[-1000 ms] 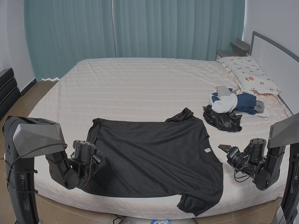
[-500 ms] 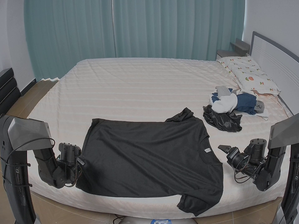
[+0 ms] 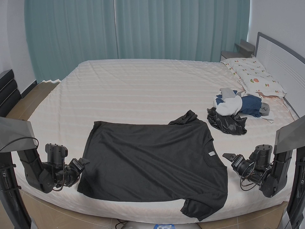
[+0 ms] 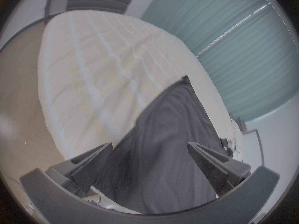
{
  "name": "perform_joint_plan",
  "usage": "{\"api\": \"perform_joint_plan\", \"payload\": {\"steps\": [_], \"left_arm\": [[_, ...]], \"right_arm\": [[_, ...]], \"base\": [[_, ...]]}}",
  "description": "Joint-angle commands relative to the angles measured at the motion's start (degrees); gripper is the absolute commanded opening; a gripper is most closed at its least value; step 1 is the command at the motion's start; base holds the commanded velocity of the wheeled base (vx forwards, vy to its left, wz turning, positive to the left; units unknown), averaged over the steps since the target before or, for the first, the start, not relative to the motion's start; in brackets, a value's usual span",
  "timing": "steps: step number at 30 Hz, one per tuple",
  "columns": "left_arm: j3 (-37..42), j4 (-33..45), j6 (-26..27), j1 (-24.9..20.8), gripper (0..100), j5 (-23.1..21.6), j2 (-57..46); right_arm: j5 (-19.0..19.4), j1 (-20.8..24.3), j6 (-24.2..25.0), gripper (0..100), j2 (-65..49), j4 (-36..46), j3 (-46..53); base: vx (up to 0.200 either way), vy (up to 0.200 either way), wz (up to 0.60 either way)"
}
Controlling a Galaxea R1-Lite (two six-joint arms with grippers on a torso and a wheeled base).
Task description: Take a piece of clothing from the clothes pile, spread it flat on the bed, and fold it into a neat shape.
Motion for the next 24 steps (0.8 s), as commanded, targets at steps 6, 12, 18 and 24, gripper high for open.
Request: {"api": "perform_joint_plan", "payload": {"steps": [6, 12, 18, 24], "left_arm": [[10.0, -0.1, 15.0, 5.5, 100, -12.9, -4.3], [12.7, -0.1, 22.0, 5.1, 100, -12.9, -3.5], [13.4, -0.1, 23.0, 3.8, 100, -12.3, -2.1], [13.1, -0.1, 23.0, 2.1, 100, -12.1, -1.0]], "right_arm": [[0.0, 0.0, -2.4, 100, 1.9, -0.1, 3.2], [0.0, -0.1, -3.9, 100, 3.1, -0.1, 3.6], [0.0, 0.0, -4.1, 100, 3.6, -0.3, 3.6], [0.0, 0.4, -4.1, 100, 3.5, -0.3, 3.6]], "base": [[0.000, 0.000, 0.00], [0.000, 0.000, 0.00], [0.000, 0.000, 0.00], [0.000, 0.000, 0.00]]}}
